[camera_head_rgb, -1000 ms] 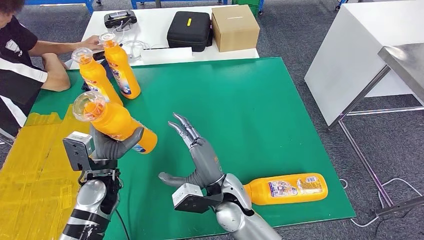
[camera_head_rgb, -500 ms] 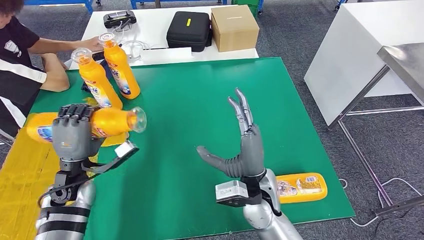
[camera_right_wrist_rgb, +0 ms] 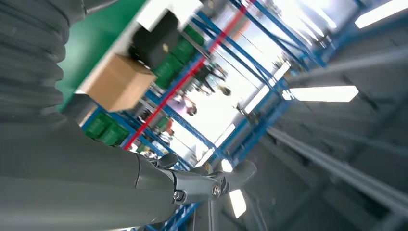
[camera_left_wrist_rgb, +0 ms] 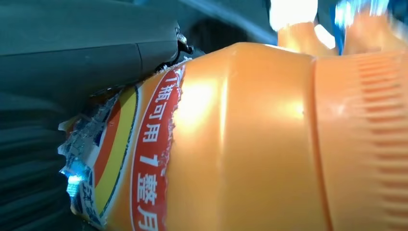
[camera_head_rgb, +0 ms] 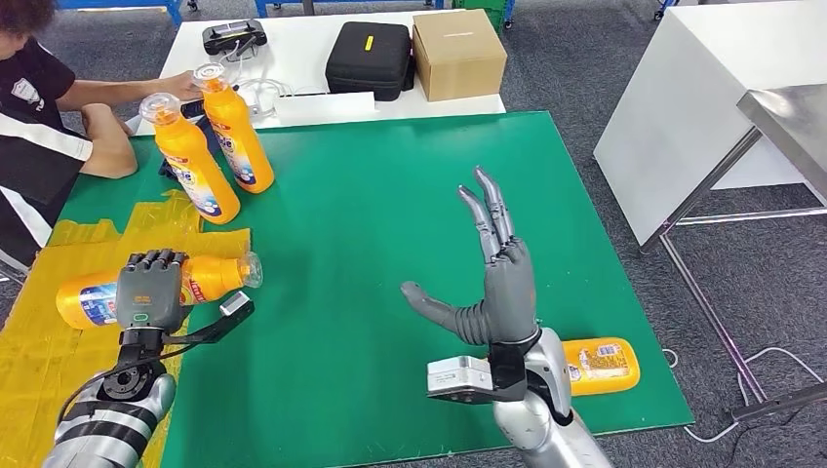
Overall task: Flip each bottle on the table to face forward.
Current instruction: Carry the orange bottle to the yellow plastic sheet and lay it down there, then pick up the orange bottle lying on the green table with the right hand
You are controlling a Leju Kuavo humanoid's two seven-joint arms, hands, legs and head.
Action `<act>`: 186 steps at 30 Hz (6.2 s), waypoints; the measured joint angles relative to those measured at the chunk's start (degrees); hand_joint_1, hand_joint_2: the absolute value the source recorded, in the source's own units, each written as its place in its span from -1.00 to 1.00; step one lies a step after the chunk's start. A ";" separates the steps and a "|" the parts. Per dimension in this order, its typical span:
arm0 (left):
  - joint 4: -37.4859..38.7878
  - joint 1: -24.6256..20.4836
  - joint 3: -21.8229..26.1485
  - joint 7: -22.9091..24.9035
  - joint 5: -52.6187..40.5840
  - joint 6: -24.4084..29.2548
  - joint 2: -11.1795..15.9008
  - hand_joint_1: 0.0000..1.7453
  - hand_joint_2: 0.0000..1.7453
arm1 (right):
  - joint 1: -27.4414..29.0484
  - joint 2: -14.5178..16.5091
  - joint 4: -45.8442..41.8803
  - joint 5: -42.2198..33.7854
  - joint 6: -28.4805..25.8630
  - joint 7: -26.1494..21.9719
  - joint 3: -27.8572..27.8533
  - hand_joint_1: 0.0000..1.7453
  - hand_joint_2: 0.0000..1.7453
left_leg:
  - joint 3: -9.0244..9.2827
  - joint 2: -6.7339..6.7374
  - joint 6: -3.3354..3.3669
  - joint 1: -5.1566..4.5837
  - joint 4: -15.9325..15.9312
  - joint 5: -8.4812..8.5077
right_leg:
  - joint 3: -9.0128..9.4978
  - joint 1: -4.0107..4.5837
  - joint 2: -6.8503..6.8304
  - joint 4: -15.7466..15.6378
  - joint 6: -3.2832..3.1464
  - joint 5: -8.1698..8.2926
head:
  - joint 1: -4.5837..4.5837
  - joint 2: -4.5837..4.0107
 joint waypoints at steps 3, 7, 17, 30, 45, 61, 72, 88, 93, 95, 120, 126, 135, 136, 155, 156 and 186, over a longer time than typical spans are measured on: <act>5.46 -0.39 1.08 -3.61 3.59 0.05 -0.32 -1.00 1.00 | 0.40 -0.65 -0.01 0.68 1.07 1.06 -0.41 -1.00 1.00 | -0.01 0.01 0.00 0.00 0.00 0.00 | -0.03 0.00 0.00 0.00 0.00 0.00 | 0.00 0.00; 8.82 -0.62 3.34 -7.68 8.30 -0.95 -1.47 -1.00 1.00 | 0.84 -1.01 -0.01 1.19 2.21 1.41 -1.24 -1.00 1.00 | -0.01 -0.01 0.00 0.00 0.00 0.00 | 0.00 0.00 -0.01 0.00 0.00 0.00 | -0.01 0.00; 8.56 -0.13 8.45 -14.71 17.80 -0.80 -3.96 -1.00 1.00 | 1.24 -1.68 0.13 4.53 7.64 2.93 -1.95 -1.00 1.00 | 0.07 -0.02 0.00 0.00 -0.01 0.01 | 0.08 0.00 -0.01 0.00 0.00 0.01 | -0.01 0.00; -5.04 4.88 13.12 -29.54 38.11 -2.50 -9.79 -1.00 1.00 | 2.14 -20.02 0.90 3.89 21.86 -4.19 0.44 -1.00 1.00 | -0.01 -0.29 0.06 -0.18 0.03 -0.03 | 0.10 -0.17 -0.18 -0.03 0.05 0.01 | -0.02 0.00; -7.01 5.44 13.12 -29.71 39.12 -1.21 -10.87 -1.00 1.00 | 11.67 -33.03 -4.70 0.14 24.30 -8.13 -4.60 -1.00 1.00 | -0.05 -0.29 0.10 -0.15 0.03 -0.07 | 0.05 -0.12 -0.18 -0.03 0.07 -0.01 | -0.04 0.00; 0.33 4.41 13.12 -29.52 37.34 0.27 -10.33 -1.00 1.00 | 27.19 -43.75 -13.34 1.32 23.22 -3.63 -13.34 -1.00 1.00 | 0.00 -0.23 0.19 -0.22 0.03 -0.13 | 0.03 -0.22 -0.14 -0.04 0.10 -0.02 | -0.04 0.00; -12.95 10.31 12.44 -35.24 59.57 -19.94 -13.13 -1.00 1.00 | 36.42 -49.34 -15.75 11.30 20.46 16.40 -19.92 -1.00 1.00 | -0.01 -0.20 0.26 -0.28 0.03 -0.22 | 0.00 -0.26 -0.05 -0.06 0.12 -0.03 | -0.04 0.00; -35.51 18.79 8.52 -37.64 71.64 -29.82 -15.24 -1.00 1.00 | 25.46 -39.44 -2.10 19.04 24.73 19.24 -15.22 -1.00 1.00 | 0.04 0.01 0.26 -0.26 0.01 -0.21 | 0.03 -0.24 0.01 -0.05 0.11 -0.03 | -0.05 0.00; -37.91 19.56 7.78 -37.59 72.05 -30.22 -15.33 -1.00 1.00 | 22.50 -36.99 2.12 19.53 25.08 19.26 -13.33 -1.00 1.00 | 0.04 -0.01 0.26 -0.26 0.01 -0.21 | 0.05 -0.25 0.00 -0.05 0.12 -0.03 | -0.05 0.00; -38.29 19.66 7.64 -37.55 72.16 -30.24 -15.34 -1.00 1.00 | 21.96 -36.49 2.99 19.59 25.12 19.26 -12.90 -1.00 1.00 | 0.04 -0.01 0.26 -0.26 0.01 -0.21 | 0.05 -0.25 0.00 -0.05 0.12 -0.03 | -0.05 0.00; -39.33 19.37 4.46 -37.20 74.81 -31.34 -15.56 -1.00 1.00 | 7.69 -27.14 21.71 21.13 26.37 17.10 -9.55 1.00 1.00 | 0.68 0.29 0.31 -0.23 -0.01 -0.23 | 0.55 -0.21 0.17 -0.08 0.09 -0.01 | -0.04 0.00; -39.25 19.30 4.17 -37.10 74.91 -31.43 -15.58 -1.00 1.00 | 6.21 -25.55 23.30 21.33 26.06 16.95 -9.76 1.00 1.00 | 0.75 0.30 0.33 -0.22 0.00 -0.21 | 0.64 -0.20 0.17 -0.08 0.10 0.02 | -0.03 0.00; -39.01 19.06 3.21 -36.18 74.55 -32.90 -15.72 -1.00 1.00 | 5.48 -18.84 23.82 20.73 16.01 14.04 -12.03 1.00 1.00 | 0.62 0.28 0.29 -0.21 -0.01 -0.18 | 0.58 -0.19 0.16 -0.05 0.10 0.02 | -0.05 0.00; -39.01 19.08 2.91 -35.91 74.35 -33.20 -15.76 -1.00 1.00 | 5.40 -17.07 23.14 18.78 14.11 13.19 -12.71 1.00 1.00 | 0.59 0.27 0.27 -0.20 -0.01 -0.17 | 0.56 -0.16 0.15 -0.04 0.10 0.02 | -0.07 0.00; -32.55 14.41 -9.79 -27.56 77.58 -47.85 -14.53 -1.00 1.00 | -0.09 4.01 17.97 -6.32 5.10 1.70 -18.30 1.00 1.00 | 0.31 0.04 0.24 -0.14 -0.01 -0.15 | 0.32 -0.10 0.09 -0.03 0.09 -0.01 | -0.04 0.00; -32.03 13.93 -10.10 -27.38 77.92 -47.92 -14.44 -1.00 1.00 | -0.55 4.50 18.43 -7.18 5.83 1.40 -18.08 1.00 1.00 | 0.31 0.04 0.23 -0.13 -0.01 -0.14 | 0.32 -0.09 0.09 -0.02 0.08 -0.01 | -0.04 0.00; -25.30 6.48 -13.26 -26.54 87.65 -50.01 -14.07 -1.00 1.00 | -7.36 11.73 34.54 -14.53 15.30 -3.70 -5.18 1.00 1.00 | 0.14 0.02 0.18 -0.08 -0.01 -0.10 | 0.15 -0.06 0.03 0.00 0.07 -0.01 | -0.04 0.00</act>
